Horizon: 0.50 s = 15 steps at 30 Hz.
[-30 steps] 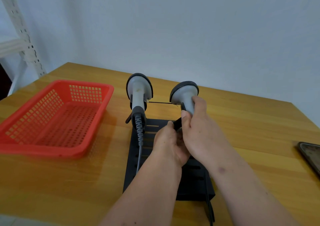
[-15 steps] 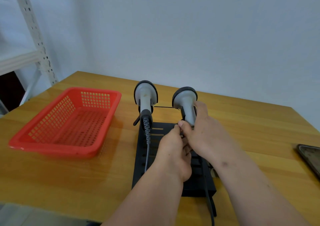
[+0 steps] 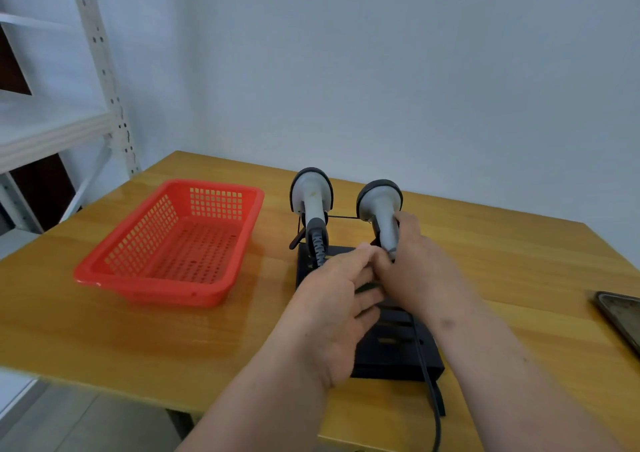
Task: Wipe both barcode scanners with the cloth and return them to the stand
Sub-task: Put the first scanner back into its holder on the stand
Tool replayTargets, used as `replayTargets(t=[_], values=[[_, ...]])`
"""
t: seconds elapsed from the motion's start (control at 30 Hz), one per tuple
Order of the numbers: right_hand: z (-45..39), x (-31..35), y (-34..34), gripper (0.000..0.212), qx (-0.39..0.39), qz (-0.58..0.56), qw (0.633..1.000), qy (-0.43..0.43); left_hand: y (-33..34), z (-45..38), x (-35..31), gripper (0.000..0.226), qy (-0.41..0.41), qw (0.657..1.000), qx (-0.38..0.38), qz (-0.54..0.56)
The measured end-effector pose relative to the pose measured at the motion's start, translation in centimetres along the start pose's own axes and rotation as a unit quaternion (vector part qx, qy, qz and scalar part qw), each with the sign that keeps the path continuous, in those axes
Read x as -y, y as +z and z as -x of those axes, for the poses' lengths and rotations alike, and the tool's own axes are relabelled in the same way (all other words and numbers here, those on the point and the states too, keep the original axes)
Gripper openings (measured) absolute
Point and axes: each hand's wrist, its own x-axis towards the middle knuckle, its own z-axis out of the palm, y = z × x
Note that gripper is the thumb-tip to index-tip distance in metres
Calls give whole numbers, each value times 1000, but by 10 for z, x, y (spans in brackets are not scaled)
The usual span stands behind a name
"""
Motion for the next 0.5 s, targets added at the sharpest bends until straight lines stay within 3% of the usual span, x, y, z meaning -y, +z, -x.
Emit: replayTargets(t=[0.27, 0.4, 0.5], values=[[9, 10, -18, 57, -85, 51, 995, -6, -45, 3, -32, 25, 117, 980, -159, 20], [16, 28, -21, 42, -134, -30, 988, -67, -68, -13, -31, 23, 92, 970, -219, 55], [16, 41, -14, 38, -77, -109, 989, -62, -78, -28, -26, 23, 53, 970, -227, 64]])
